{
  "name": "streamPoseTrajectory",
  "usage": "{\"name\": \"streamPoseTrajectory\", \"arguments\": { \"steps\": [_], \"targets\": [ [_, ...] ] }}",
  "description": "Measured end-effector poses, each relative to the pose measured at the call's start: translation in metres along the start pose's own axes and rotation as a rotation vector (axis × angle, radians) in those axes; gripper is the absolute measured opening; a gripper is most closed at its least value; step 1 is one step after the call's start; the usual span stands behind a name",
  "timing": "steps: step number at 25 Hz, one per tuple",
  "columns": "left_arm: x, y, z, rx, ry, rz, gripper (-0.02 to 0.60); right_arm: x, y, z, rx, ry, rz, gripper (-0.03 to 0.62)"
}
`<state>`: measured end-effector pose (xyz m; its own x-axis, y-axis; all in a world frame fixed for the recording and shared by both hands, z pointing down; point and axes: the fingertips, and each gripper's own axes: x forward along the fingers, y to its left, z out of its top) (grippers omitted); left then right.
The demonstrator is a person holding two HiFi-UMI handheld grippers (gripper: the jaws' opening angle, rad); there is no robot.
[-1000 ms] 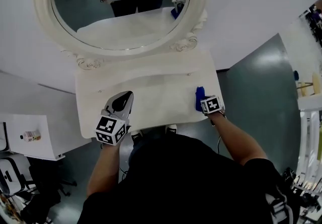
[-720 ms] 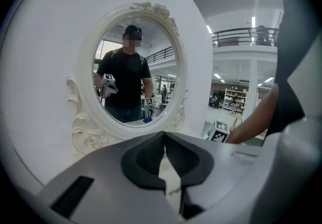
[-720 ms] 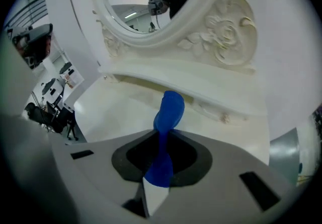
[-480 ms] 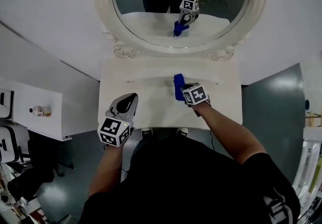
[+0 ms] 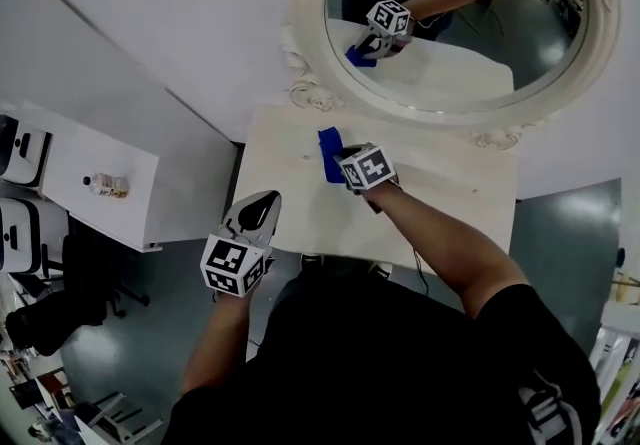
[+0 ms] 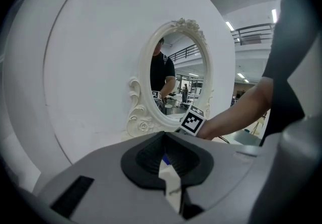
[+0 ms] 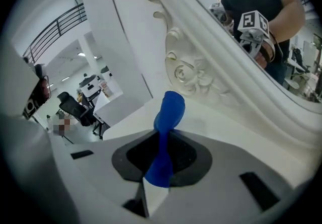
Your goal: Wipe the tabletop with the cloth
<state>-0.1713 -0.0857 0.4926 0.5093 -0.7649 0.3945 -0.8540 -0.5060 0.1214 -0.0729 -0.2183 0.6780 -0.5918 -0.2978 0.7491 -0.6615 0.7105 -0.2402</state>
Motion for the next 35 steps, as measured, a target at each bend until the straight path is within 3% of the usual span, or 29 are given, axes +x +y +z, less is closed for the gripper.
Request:
{"name": "streamPoseTrajectory", "arguments": {
  "steps": [9, 14, 24, 35],
  "targets": [
    [-0.035, 0.053, -0.017, -0.038, 0.023, 0.092, 0.011, 0.072, 0.037, 0.063, -0.013, -0.001, 0.064, 0.048],
    [-0.043, 0.070, -0.023, -0.044, 0.037, 0.110, 0.011, 0.109, 0.037, 0.077, 0.014, 0.018, 0.075, 0.046],
    [-0.046, 0.083, -0.029, -0.050, 0.044, 0.110, 0.011, 0.120, 0.001, 0.062, 0.101, 0.070, 0.009, 0.046],
    [0.001, 0.034, -0.015, -0.009, 0.043, -0.011, 0.011, 0.051, -0.077, 0.002, 0.181, 0.068, -0.118, 0.048]
  ]
}}
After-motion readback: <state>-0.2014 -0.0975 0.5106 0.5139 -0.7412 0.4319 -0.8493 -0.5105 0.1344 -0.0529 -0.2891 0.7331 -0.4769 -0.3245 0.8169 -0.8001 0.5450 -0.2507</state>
